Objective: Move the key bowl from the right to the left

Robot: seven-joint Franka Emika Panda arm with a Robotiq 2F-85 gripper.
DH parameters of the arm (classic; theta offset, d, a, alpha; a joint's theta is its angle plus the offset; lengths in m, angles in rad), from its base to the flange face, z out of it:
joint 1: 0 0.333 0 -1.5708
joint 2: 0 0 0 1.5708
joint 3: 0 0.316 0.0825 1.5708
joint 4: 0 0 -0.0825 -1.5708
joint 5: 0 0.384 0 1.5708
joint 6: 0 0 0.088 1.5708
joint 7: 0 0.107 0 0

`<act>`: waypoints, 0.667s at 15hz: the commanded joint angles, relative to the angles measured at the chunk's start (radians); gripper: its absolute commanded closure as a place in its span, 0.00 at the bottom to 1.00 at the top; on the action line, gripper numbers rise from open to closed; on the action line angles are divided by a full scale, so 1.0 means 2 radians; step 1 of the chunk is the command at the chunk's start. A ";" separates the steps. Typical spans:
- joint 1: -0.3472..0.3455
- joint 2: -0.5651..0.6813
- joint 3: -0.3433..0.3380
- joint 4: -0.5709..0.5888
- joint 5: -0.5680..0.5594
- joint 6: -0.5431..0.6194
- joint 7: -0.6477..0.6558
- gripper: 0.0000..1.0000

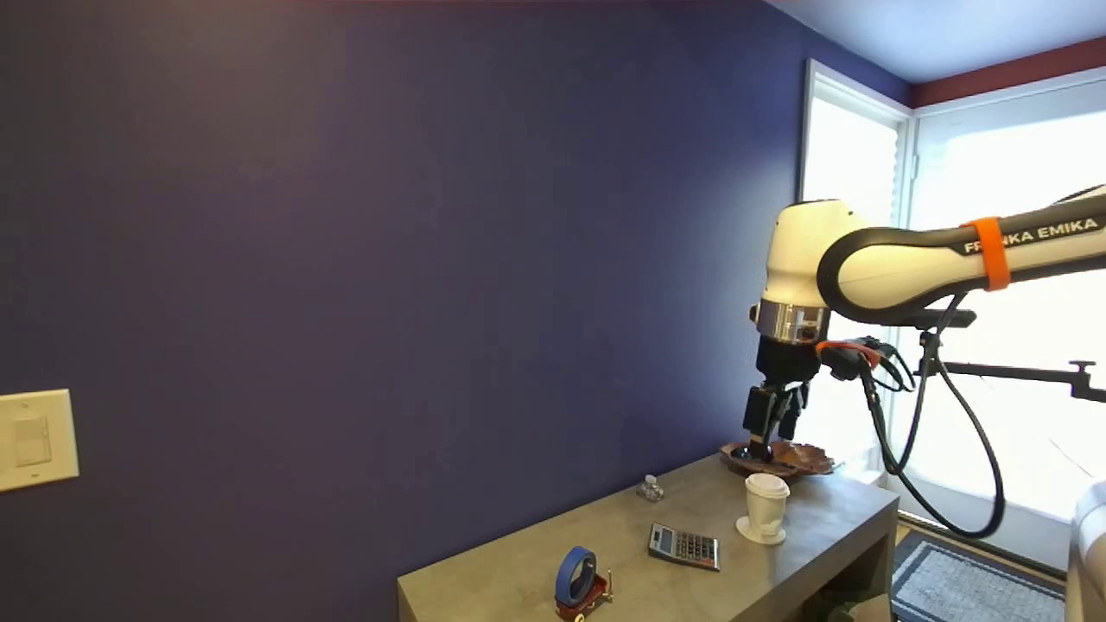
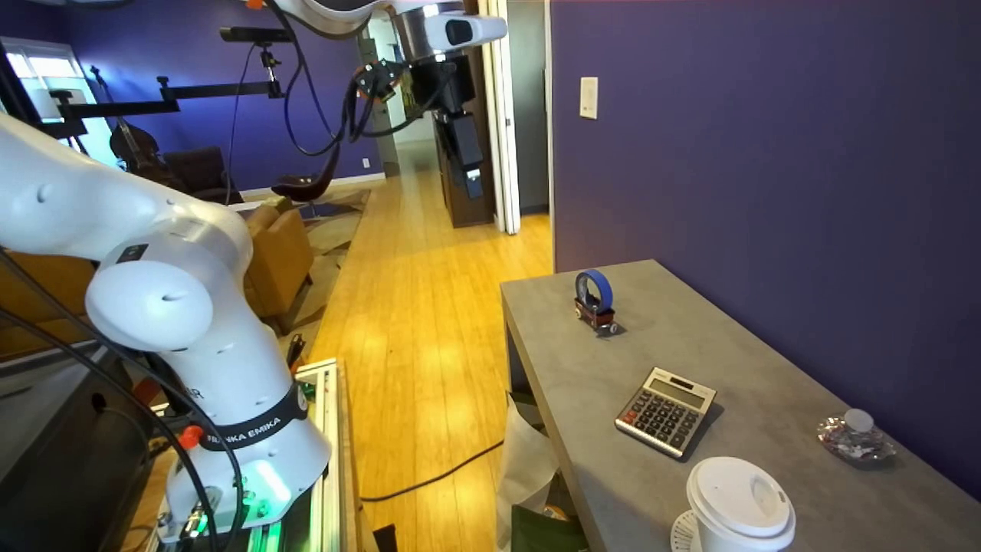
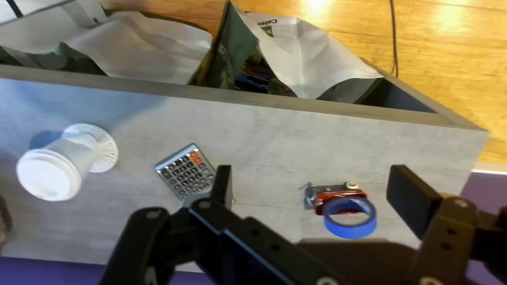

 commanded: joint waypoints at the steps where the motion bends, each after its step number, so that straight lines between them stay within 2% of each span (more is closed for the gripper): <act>1: -0.058 0.024 -0.018 0.001 -0.053 -0.002 0.030 0.00; 6: -0.131 0.089 -0.009 0.013 -0.182 0.088 0.083 0.00; 10: -0.162 0.168 0.000 0.053 -0.270 0.131 0.154 0.00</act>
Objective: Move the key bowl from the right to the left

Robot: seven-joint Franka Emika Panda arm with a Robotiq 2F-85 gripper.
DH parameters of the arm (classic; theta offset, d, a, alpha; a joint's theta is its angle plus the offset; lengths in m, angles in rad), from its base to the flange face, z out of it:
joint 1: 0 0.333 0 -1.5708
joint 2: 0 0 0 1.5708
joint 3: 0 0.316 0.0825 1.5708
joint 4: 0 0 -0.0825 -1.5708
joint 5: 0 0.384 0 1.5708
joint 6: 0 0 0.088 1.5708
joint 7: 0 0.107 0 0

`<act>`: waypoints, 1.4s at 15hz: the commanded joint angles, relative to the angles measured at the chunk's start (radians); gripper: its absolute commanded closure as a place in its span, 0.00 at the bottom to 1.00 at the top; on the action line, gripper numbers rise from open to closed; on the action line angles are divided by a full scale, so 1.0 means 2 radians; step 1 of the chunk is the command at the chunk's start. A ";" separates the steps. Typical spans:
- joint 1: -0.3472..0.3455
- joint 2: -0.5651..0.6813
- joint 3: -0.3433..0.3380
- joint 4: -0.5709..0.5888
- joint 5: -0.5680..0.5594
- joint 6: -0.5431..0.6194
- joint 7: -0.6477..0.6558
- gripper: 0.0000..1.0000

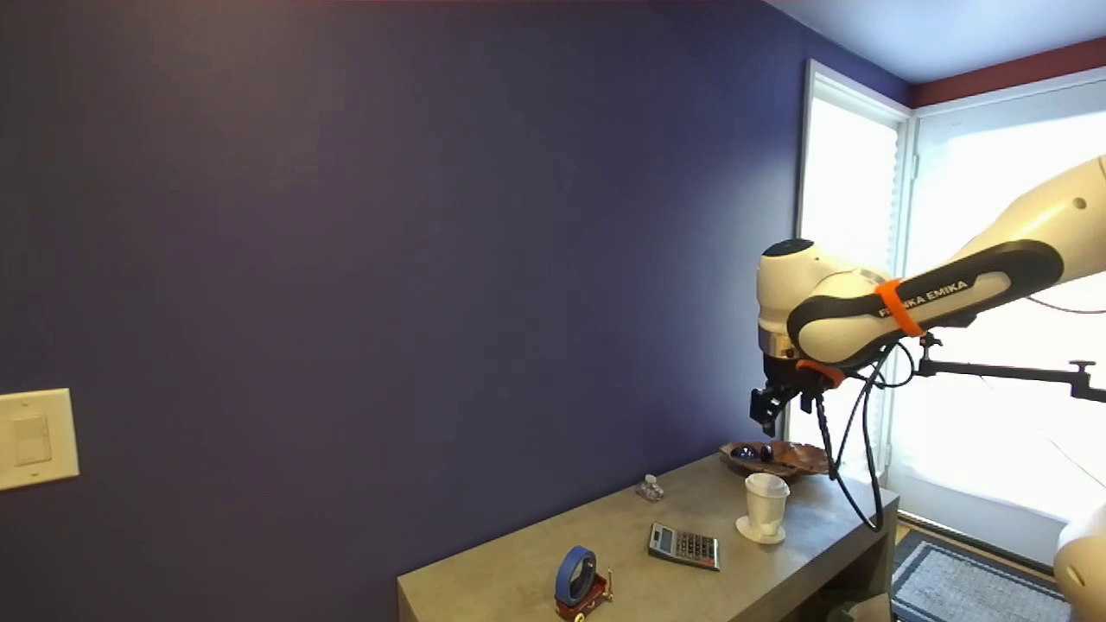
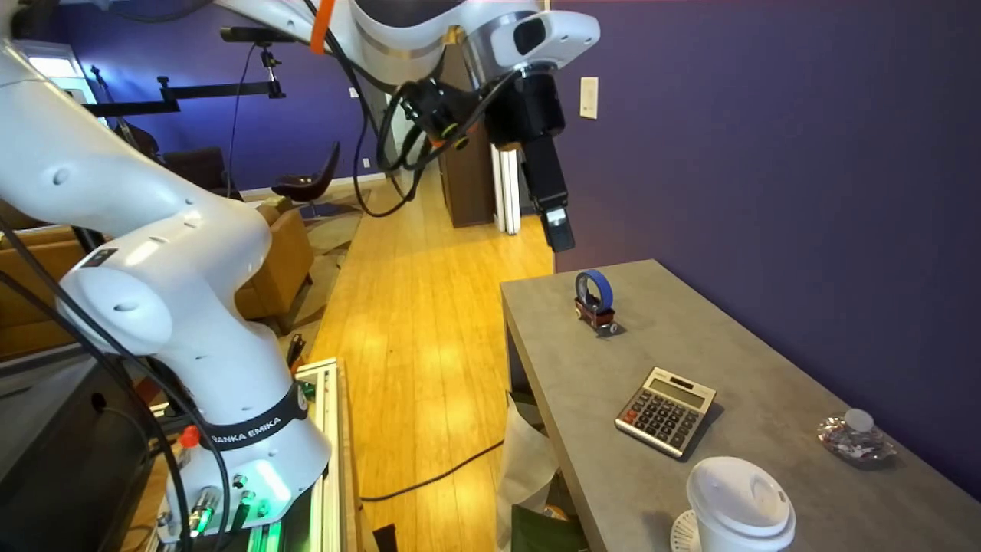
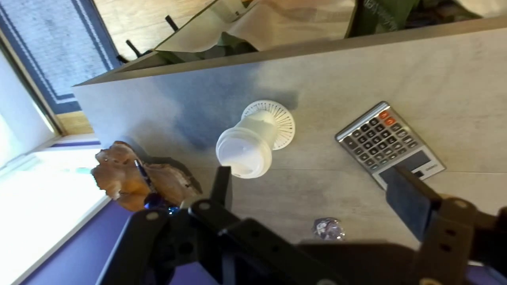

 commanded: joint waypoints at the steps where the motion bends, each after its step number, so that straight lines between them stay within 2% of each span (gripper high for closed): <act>1: -0.023 0.080 0.011 0.053 -0.071 0.028 0.068 0.00; 2: 0.000 0.037 -0.007 0.020 -0.045 0.016 0.039 0.00; 5: -0.001 0.076 -0.009 0.045 -0.063 0.023 0.059 0.00; 9: -0.001 0.081 -0.009 0.051 -0.064 0.023 0.061 0.00; 11: -0.018 0.125 -0.009 0.088 -0.087 0.012 0.091 0.00; 15: -0.033 0.207 -0.045 0.152 -0.152 0.038 0.118 0.00; 18: -0.022 0.273 -0.086 0.200 -0.184 0.058 0.105 0.00; 21: -0.013 0.352 -0.119 0.252 -0.219 0.096 0.124 0.00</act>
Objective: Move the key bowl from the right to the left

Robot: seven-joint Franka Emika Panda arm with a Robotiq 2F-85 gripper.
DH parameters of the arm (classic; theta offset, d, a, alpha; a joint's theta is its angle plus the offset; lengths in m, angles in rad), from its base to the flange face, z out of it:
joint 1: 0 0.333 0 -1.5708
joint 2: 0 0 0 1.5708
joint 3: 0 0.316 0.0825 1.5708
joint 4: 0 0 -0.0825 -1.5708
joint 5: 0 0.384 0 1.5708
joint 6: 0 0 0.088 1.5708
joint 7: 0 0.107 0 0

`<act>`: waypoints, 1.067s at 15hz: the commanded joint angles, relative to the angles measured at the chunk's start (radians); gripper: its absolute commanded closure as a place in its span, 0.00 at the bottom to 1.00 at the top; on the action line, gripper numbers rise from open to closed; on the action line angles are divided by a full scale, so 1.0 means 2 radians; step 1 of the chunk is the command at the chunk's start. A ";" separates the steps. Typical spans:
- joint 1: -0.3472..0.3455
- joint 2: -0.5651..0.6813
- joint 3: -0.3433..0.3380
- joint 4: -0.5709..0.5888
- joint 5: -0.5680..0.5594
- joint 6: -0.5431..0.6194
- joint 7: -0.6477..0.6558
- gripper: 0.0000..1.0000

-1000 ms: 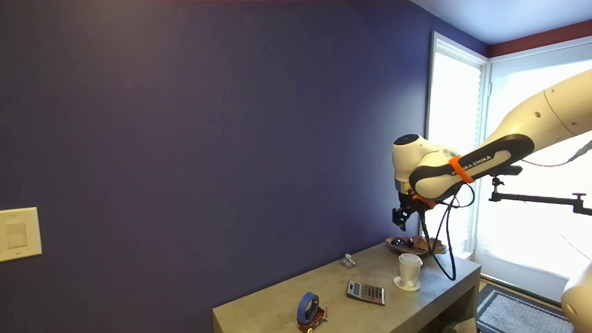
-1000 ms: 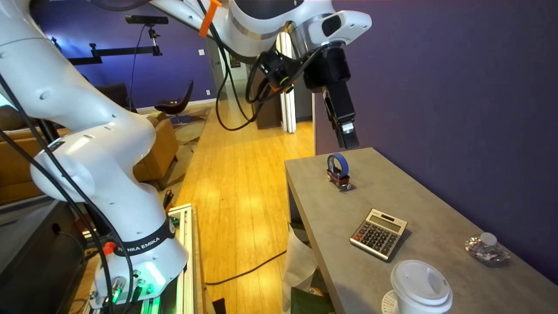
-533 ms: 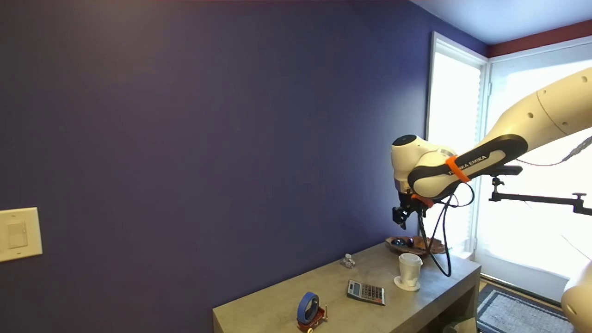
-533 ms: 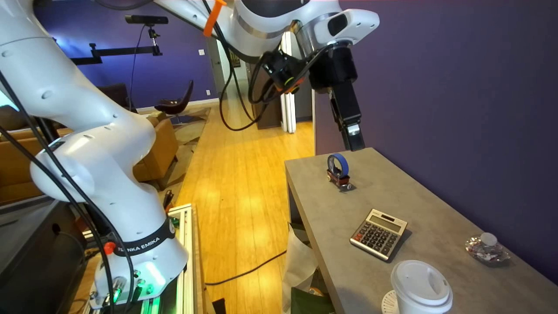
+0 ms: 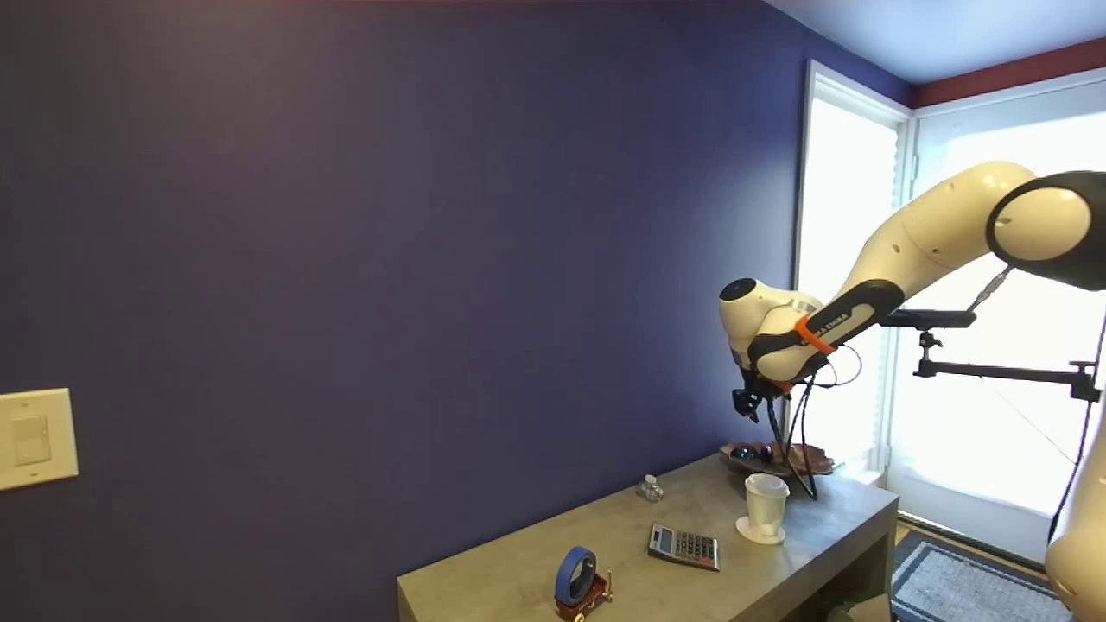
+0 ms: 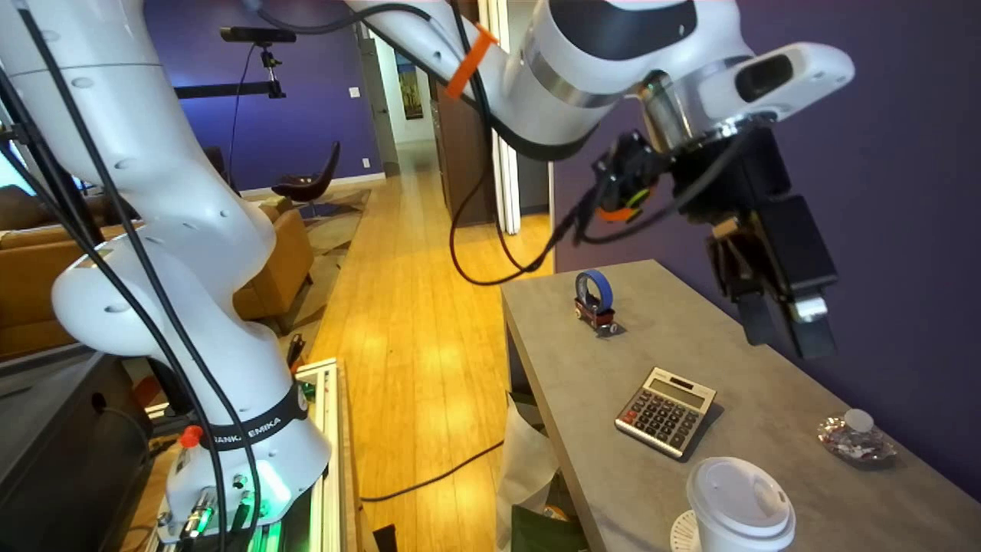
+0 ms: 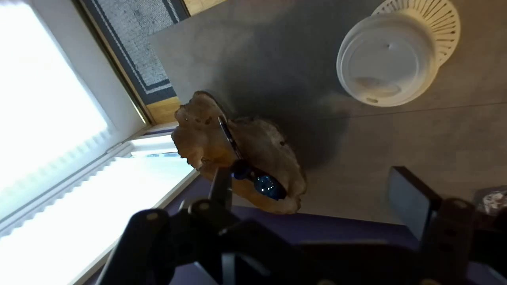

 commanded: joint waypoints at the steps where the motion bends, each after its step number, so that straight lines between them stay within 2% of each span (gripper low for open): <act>1: 0.018 0.105 -0.039 0.080 -0.031 0.028 0.021 0.00; 4: 0.027 0.179 -0.066 0.135 -0.020 0.061 0.032 0.00; 5: 0.026 0.201 -0.067 0.154 0.016 0.054 0.017 0.00; 6: 0.036 0.152 -0.075 0.104 -0.001 0.055 0.012 0.00; 9: 0.038 0.199 -0.082 0.142 0.015 0.057 0.011 0.00; 16: 0.040 0.214 -0.086 0.162 0.017 0.056 0.016 0.00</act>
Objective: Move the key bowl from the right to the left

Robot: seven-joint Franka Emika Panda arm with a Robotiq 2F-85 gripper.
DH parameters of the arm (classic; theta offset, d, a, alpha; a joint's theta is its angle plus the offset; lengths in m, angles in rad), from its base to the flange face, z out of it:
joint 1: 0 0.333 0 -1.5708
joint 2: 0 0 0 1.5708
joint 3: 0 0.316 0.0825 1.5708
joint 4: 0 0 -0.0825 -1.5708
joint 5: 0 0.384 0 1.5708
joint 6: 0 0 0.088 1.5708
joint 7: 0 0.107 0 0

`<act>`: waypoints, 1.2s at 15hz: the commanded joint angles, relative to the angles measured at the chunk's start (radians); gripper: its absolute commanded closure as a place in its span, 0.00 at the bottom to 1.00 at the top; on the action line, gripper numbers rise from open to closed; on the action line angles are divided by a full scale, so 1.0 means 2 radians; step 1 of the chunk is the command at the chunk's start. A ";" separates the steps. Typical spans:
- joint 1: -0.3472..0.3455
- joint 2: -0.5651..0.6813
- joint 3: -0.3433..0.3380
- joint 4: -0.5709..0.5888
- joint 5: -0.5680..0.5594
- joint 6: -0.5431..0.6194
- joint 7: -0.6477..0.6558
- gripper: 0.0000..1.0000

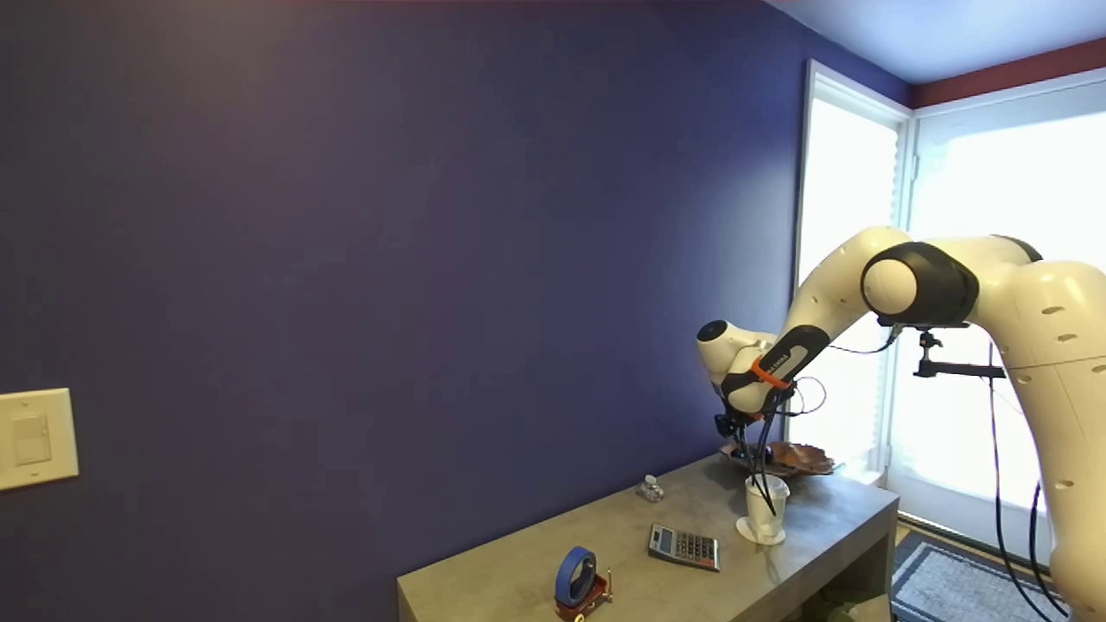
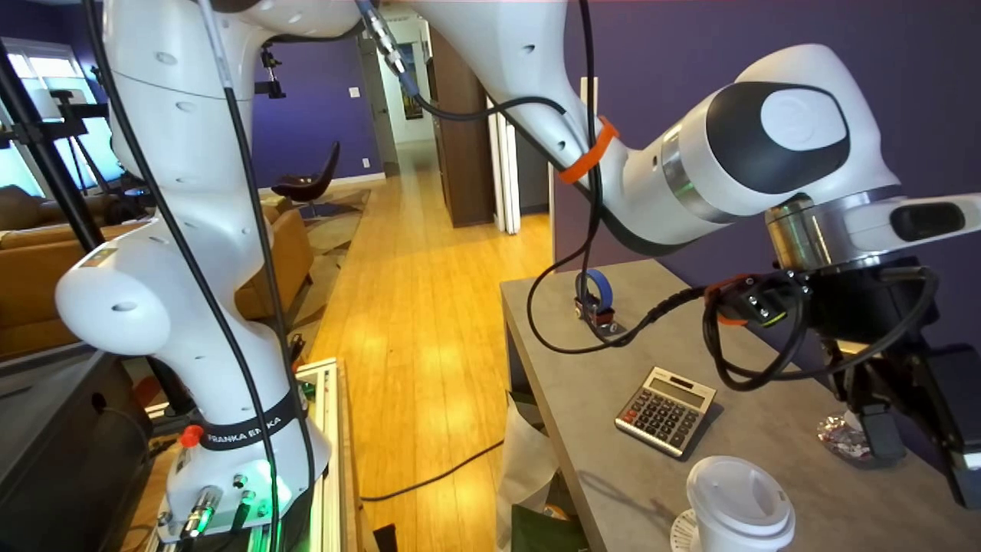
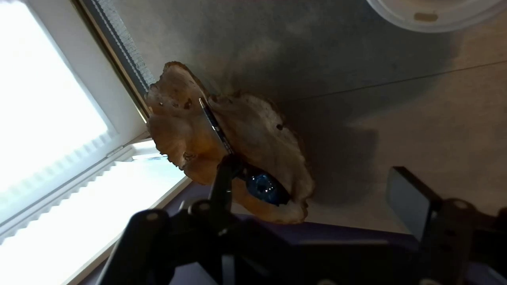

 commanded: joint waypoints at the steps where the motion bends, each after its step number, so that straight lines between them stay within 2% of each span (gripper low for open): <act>1: 0.021 0.024 -0.025 0.024 0.019 -0.001 -0.005 0.00; 8: 0.024 0.117 -0.042 0.107 0.030 0.021 -0.016 0.00; 11: 0.010 0.162 -0.038 0.143 0.065 0.042 -0.044 0.00; 18: 0.011 0.262 -0.071 0.232 0.142 0.061 -0.096 0.00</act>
